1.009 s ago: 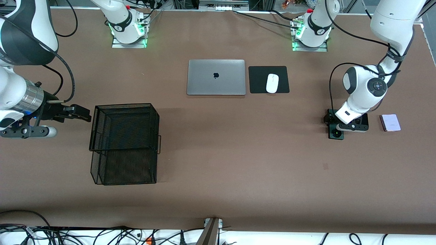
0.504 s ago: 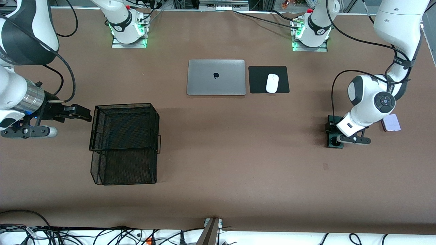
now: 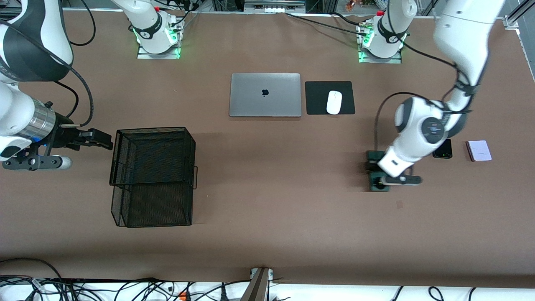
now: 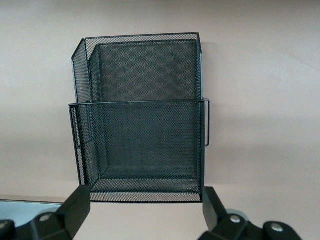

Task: Place phones with both arms
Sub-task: 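Carry the green phone to the laptop front and set it down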

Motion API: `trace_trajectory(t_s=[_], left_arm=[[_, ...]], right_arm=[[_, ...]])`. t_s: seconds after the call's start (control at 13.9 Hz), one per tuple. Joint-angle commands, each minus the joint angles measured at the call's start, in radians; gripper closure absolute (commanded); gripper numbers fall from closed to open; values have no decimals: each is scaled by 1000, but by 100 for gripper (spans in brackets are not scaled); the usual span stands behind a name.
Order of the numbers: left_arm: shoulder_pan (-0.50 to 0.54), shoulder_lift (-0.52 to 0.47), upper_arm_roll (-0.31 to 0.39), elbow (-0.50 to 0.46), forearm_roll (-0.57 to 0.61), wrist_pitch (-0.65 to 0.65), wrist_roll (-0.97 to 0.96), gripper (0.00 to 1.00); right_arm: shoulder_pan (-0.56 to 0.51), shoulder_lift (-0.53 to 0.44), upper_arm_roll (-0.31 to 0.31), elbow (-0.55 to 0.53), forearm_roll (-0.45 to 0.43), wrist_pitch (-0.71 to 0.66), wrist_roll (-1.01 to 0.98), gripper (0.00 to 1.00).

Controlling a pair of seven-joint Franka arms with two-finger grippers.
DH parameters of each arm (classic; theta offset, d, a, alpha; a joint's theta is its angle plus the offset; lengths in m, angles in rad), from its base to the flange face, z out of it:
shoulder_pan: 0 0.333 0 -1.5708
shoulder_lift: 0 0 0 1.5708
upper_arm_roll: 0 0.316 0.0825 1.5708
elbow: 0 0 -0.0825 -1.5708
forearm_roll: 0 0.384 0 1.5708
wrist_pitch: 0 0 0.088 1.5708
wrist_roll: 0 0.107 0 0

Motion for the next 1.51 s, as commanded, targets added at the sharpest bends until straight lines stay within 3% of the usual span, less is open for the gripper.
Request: trace_trajectory(t_s=[0.0,0.36,0.58,0.79,0.94,1.08,1.37,1.44], left_arm=[[-120,25,13,66,-13,-30,-154,98],[-361,134,25,294,1,-182,-492,98],[-496,229,36,425,80,-200,-648,98],[-568,344,50,587,104,-243,-711,98],[-646,410,111,669,104,-246,-725,98],[-742,454,194,715,99,-246,-736,98],[-783,473,206,729,105,-243,-733,95],[-786,478,206,729,105,-243,-730,81]], right_arm=[[-2,-1,1,14,-3,-15,14,0],[0,5,2,11,-11,-11,12,0],[-2,5,2,-2,-11,-7,12,0],[0,5,2,-2,-12,-6,12,0],[1,5,2,-2,-12,-6,12,0],[1,5,2,-2,-12,-4,12,0],[0,5,2,-3,-12,-4,12,0],[0,5,2,-3,-12,-4,12,0]])
